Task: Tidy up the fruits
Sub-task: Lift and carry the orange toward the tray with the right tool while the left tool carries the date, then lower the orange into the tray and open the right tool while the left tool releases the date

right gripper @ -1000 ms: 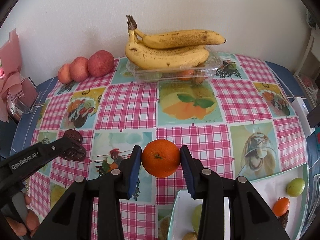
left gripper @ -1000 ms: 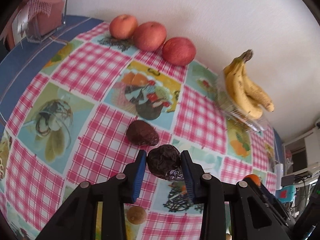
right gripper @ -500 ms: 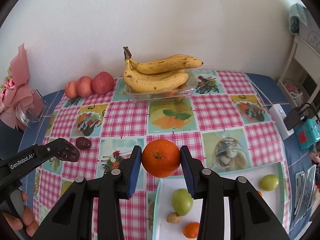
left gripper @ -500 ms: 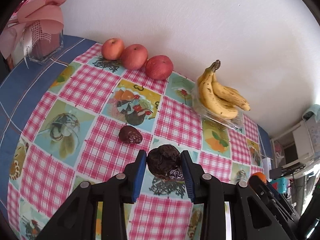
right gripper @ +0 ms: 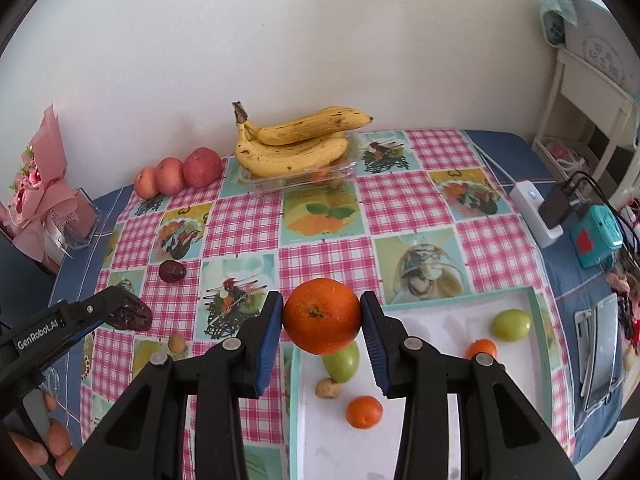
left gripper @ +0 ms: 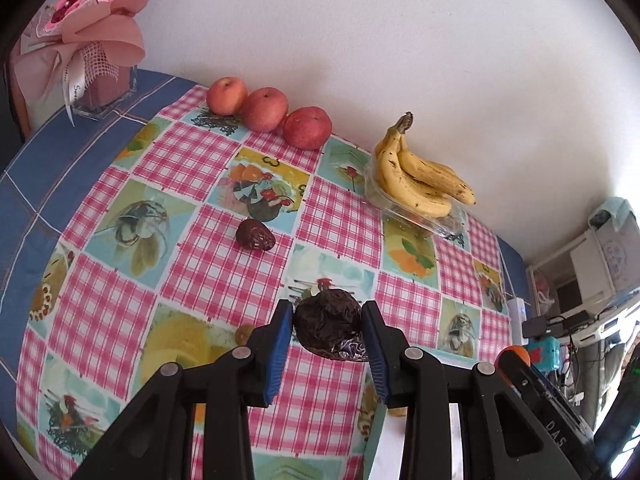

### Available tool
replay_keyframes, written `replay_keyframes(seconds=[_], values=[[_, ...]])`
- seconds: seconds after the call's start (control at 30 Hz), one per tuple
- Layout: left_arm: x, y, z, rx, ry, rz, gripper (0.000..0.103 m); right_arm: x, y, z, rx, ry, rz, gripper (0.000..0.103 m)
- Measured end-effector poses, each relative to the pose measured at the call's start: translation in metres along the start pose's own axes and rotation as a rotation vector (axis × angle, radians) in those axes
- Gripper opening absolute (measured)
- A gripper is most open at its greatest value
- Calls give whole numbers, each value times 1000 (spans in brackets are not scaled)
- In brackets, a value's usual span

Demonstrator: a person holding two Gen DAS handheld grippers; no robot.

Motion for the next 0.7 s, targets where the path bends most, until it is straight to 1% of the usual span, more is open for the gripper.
replay_keyframes(seconds=[0.13,0.33,0.47,0.53,0.7], values=[[12,-6,-4,-13,7,28,38,8,-13,-7,7,10,27,41],[38,-29,-4,-17,33,113,38,38,-36,-11,31,49,57,41],[70,-50,6,-17,80,194,38,60,-54,-8,41,84,97,41],[90,-62,13,-9,117,238,38,70,-60,-3,49,106,108,41],[127,-79,32,-12,194,307,38,95,-79,14,86,179,133,41]])
Point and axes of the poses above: each gripper's, at about its wrist camera, not at the fingertips, and z roughly the way its jaws point, y to its left, x to its underside, the point moved 7 cm from there along z, roughly the way its jaws point, and after that the axes turned 5 degrees about -z, right-handed, at the moved point
